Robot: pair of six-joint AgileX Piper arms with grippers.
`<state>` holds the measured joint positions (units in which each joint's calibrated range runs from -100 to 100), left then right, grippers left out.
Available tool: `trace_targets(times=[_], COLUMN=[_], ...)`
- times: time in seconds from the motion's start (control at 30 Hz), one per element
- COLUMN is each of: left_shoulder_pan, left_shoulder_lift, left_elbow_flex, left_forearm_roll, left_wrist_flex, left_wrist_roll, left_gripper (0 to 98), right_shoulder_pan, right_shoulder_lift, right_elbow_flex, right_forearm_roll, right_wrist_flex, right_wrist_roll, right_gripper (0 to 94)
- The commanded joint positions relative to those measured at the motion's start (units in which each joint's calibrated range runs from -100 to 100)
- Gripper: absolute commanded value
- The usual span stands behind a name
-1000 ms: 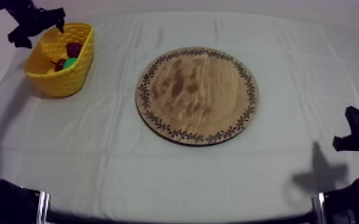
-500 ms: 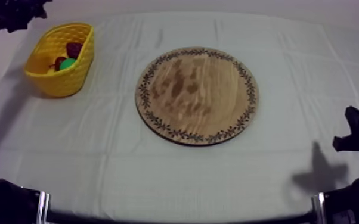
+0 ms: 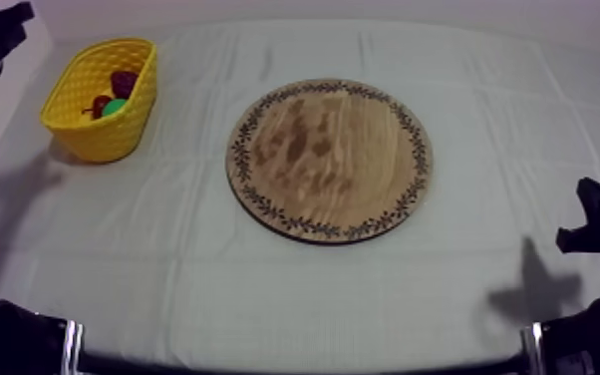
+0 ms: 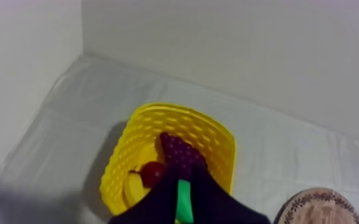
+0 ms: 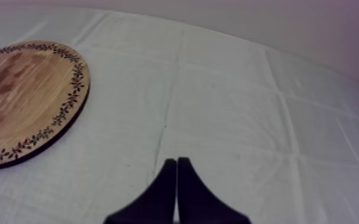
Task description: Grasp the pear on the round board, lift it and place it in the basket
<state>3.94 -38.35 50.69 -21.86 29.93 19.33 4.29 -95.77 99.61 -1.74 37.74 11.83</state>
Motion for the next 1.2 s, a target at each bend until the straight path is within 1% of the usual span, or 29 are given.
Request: trace_targets(times=[0.0,0.17,0.4,0.47,0.63,0.7,0.77,0.93,1.07,1.17], left_shoulder_pan=[-0.1,-0.8,-2.6,-2.9,-3.2,-3.3,-3.3,-2.9,-1.8,-1.3], left_shoulder_lift=[-10.6,-21.2,-36.0,-40.4,-49.3,-51.7,-53.7,-57.5,-60.4,-61.2], left_elbow_flex=[8.2,17.5,30.2,33.4,39.2,41.5,43.7,46.0,46.5,46.5], left_forearm_roll=[0.08,0.09,0.1,0.1,0.1,0.1,0.2,2.07,5.16,6.47], left_wrist_flex=[-2.7,-5.3,-7.4,-8.1,-9.1,-9.4,-9.6,-6.5,-1.8,0.6], left_wrist_roll=[-0.8,-1.5,-2.0,-1.5,0.8,1.1,0.7,-1.8,-6.0,-8.2], left_gripper=[3.9,0.8,0.1,0.0,0.0,0.0,0.0,0.0,0.0,0.0], right_shoulder_pan=[0.0,0.0,0.0,0.0,0.0,0.0,0.0,0.0,0.0,0.0], right_shoulder_lift=[0.0,0.0,0.0,0.0,0.0,0.0,0.0,0.0,0.0,0.0], right_elbow_flex=[0.1,0.1,0.1,0.1,0.1,0.1,0.1,0.1,0.1,0.1], right_forearm_roll=[0.0,0.0,0.0,0.0,0.0,0.0,0.0,0.0,0.0,0.0], right_wrist_flex=[0.0,0.0,0.0,0.0,0.0,0.0,0.0,0.0,0.0,0.0], right_wrist_roll=[0.0,0.0,0.0,0.0,0.0,0.0,0.0,0.0,0.0,0.0], right_gripper=[0.5,0.5,0.5,0.5,0.5,0.5,0.5,0.5,0.5,0.5])
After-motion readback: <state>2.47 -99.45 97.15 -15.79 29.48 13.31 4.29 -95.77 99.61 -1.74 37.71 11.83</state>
